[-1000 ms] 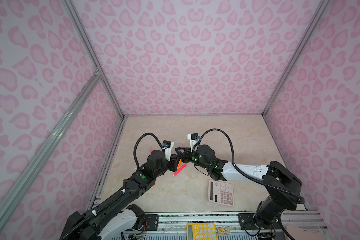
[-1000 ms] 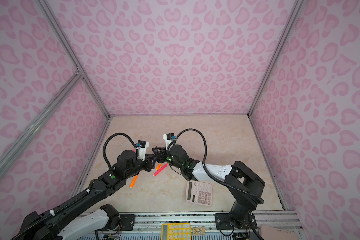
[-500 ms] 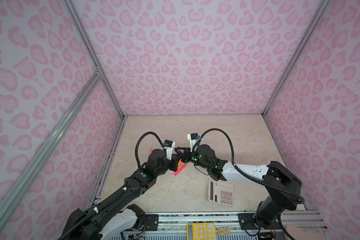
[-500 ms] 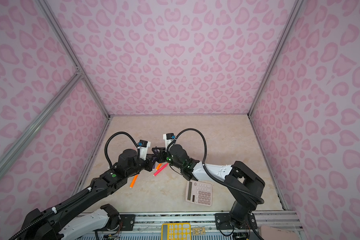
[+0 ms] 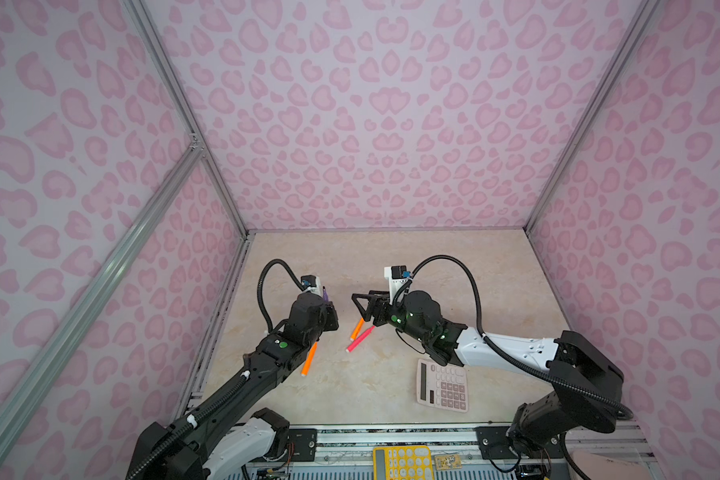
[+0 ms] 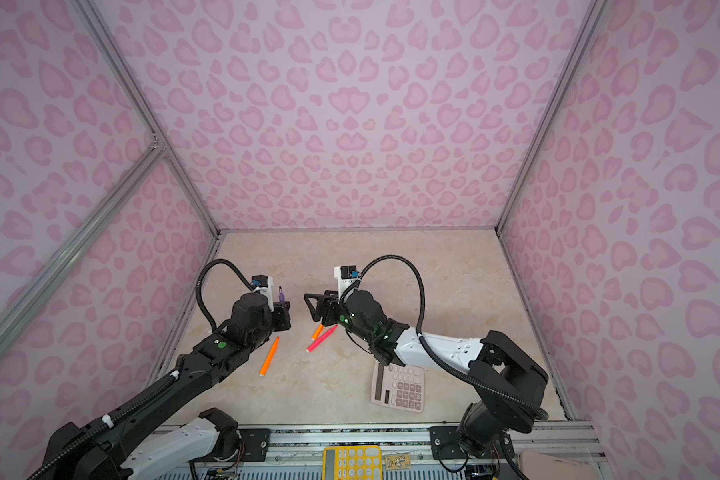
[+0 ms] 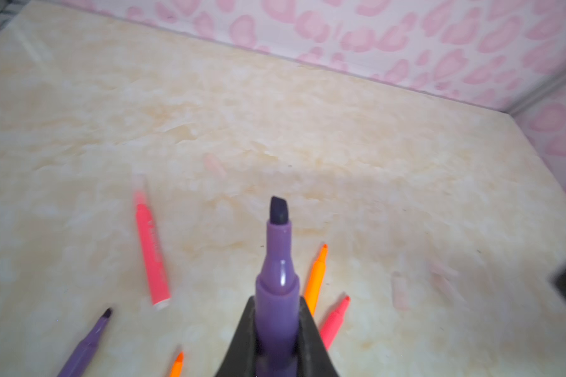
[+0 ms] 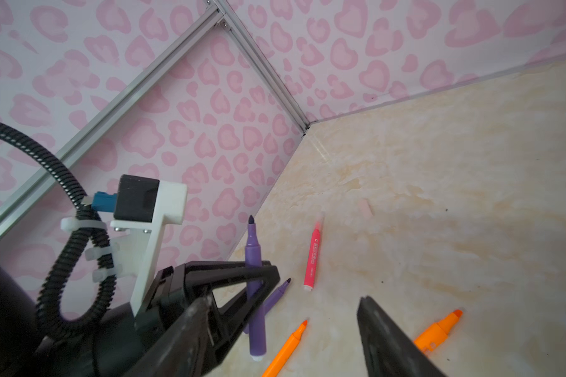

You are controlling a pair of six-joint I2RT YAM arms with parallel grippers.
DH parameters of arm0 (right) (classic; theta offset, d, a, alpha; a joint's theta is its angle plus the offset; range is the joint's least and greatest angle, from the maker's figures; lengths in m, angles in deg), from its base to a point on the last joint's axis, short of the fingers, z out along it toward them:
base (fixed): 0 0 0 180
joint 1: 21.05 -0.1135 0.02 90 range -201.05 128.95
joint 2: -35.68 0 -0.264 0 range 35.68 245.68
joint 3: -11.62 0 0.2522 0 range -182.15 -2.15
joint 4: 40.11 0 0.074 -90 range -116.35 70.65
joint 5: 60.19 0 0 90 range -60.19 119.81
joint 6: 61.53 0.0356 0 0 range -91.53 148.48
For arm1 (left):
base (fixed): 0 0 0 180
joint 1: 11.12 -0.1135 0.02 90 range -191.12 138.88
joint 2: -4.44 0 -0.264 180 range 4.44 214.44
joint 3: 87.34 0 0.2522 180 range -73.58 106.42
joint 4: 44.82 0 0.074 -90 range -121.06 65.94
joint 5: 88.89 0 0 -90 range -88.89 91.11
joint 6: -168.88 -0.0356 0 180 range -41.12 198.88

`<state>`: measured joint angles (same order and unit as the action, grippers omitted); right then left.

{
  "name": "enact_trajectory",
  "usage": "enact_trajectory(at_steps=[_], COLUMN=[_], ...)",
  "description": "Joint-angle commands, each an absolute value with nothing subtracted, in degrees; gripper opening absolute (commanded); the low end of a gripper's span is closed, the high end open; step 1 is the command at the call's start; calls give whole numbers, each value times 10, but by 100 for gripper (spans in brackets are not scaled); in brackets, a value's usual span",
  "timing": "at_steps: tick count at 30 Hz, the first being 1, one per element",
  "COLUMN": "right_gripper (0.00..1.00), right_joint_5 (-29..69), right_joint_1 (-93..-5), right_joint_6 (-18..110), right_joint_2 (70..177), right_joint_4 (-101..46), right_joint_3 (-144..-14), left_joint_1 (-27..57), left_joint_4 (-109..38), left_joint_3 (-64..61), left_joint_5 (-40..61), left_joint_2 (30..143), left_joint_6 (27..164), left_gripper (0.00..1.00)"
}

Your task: Insert the pens into the pen caps

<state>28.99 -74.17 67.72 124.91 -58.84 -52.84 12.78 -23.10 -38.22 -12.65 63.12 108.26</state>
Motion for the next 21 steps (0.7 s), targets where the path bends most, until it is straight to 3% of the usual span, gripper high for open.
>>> enact_trajectory(at_steps=[1,7,15,21], right_gripper=[73,73,72,69], right_joint_5=[343,339,329,343], right_joint_1=[-733,-700,-699,-715], right_joint_6=[637,580,459,358], right_joint_2=[1258,1363,1629,1801], right_joint_4=[-551,-417,-114,35], right_joint_3=[-545,-680,-1054,-1317], left_joint_1=[72,42,38,38], left_joint_4=[-177,-154,-138,-140], left_joint_3=[-391,-417,-426,-424], left_joint_5=[-152,-188,-201,-194], left_joint_2=[620,535,469,467], left_joint_6=[1148,1163,1167,1165], left_gripper=[3,3,3,3])
